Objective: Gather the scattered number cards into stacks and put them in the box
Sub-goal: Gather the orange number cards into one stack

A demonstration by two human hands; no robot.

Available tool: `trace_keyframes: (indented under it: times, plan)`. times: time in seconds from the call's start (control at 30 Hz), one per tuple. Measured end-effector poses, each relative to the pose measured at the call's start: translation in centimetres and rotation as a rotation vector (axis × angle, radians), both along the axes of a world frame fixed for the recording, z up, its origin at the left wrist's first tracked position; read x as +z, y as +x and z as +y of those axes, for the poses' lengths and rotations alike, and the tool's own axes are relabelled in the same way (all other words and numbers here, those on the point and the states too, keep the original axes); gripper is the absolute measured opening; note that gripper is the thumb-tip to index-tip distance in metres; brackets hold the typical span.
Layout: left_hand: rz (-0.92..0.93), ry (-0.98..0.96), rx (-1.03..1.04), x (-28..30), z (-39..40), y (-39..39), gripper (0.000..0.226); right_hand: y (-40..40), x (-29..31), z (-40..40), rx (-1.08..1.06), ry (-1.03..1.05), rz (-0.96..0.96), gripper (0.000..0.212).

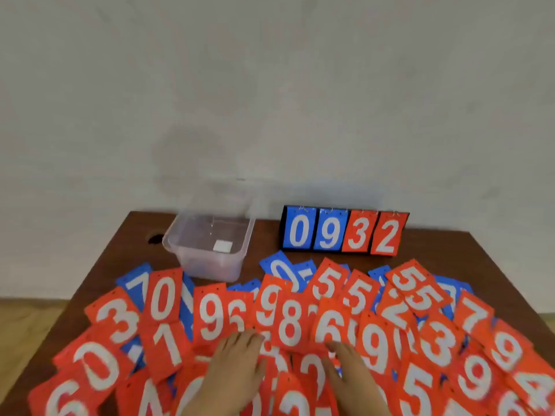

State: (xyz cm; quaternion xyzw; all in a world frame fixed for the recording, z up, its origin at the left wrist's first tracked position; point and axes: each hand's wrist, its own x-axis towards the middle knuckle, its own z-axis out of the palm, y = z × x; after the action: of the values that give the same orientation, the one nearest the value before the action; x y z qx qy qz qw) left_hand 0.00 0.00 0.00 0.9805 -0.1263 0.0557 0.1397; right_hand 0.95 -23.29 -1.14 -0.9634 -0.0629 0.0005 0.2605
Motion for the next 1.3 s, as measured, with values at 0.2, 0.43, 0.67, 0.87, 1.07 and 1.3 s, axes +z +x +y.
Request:
trace_keyframes:
  times: [0.2,0.43,0.67,0.87,1.07,1.3]
  plan:
    - [0.26,-0.054,0.068,-3.2,-1.2,0.8,0.045,2.1,-2.3,1.2,-0.048,0.105,0.253,0.037]
    - [0.255,-0.051,0.102,-8.2,-1.8,2.0,0.053,4.0,-7.4,3.3,-0.14,-0.056,0.185,0.067]
    - [0.147,-0.122,0.16,-11.0,-3.5,3.7,0.052,6.2,-10.0,5.1,-0.304,-0.085,0.088,0.066]
    - [0.117,-0.211,0.182,-12.1,-3.6,4.1,0.054,7.2,-9.7,5.8,-0.282,0.087,0.108,0.039]
    - [0.055,-0.5,0.244,-10.1,-3.6,4.5,0.06,4.7,-7.4,5.8,-0.229,0.644,-0.119,0.026]
    - [-0.112,-0.957,0.161,-7.8,-3.9,0.0,0.053,-0.7,-6.0,5.6,-0.146,0.904,-0.134,0.025]
